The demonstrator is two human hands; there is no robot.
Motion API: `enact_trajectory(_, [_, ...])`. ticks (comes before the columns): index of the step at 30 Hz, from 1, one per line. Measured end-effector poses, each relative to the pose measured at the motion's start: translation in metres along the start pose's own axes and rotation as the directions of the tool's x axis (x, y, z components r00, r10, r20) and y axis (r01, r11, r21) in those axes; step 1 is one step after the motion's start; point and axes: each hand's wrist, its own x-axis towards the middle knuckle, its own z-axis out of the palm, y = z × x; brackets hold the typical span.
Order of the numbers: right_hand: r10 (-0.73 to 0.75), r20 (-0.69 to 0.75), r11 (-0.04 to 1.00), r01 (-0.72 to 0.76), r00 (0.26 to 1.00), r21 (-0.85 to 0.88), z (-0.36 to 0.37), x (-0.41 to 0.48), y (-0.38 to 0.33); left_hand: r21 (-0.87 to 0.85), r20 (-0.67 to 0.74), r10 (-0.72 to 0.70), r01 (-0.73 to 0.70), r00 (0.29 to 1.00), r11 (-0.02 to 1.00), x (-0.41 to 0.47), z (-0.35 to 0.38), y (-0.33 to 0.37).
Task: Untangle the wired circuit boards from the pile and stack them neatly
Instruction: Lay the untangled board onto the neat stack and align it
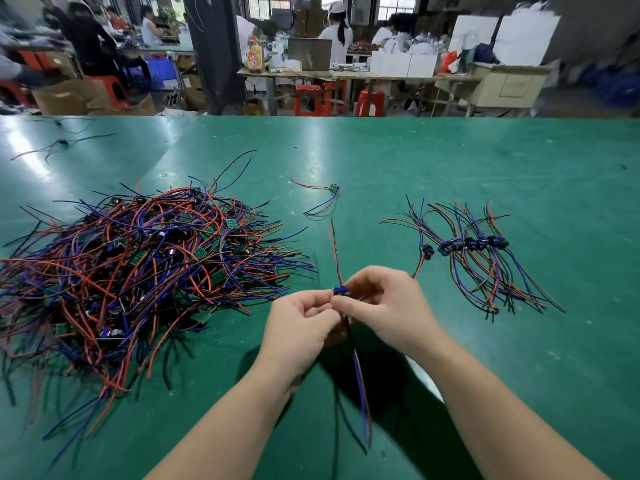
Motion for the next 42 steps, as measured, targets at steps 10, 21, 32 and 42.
enact_trajectory(10, [0.209,-0.334,0.960,-0.129,0.919,0.248,-0.064,0.052,0.031,0.107,-0.001,-0.032,0.032,0.999,0.994,0.002,0.000,-0.003])
enact_trajectory(21, [0.153,-0.741,0.818,-0.505,0.654,-0.276,-0.205,0.089,0.137,0.215,0.027,-0.086,0.078,0.996,0.974,0.006,0.001,0.000])
enact_trajectory(32, [0.214,-0.637,0.754,-0.540,0.740,-0.374,-0.205,0.092,0.139,0.182,0.016,-0.133,0.128,0.991,0.975,0.004,0.002,0.006])
enact_trajectory(42, [0.431,-0.365,0.708,-0.560,0.826,-0.431,-0.217,0.090,0.122,0.221,0.021,-0.141,0.133,0.990,0.966,0.004,0.001,0.005])
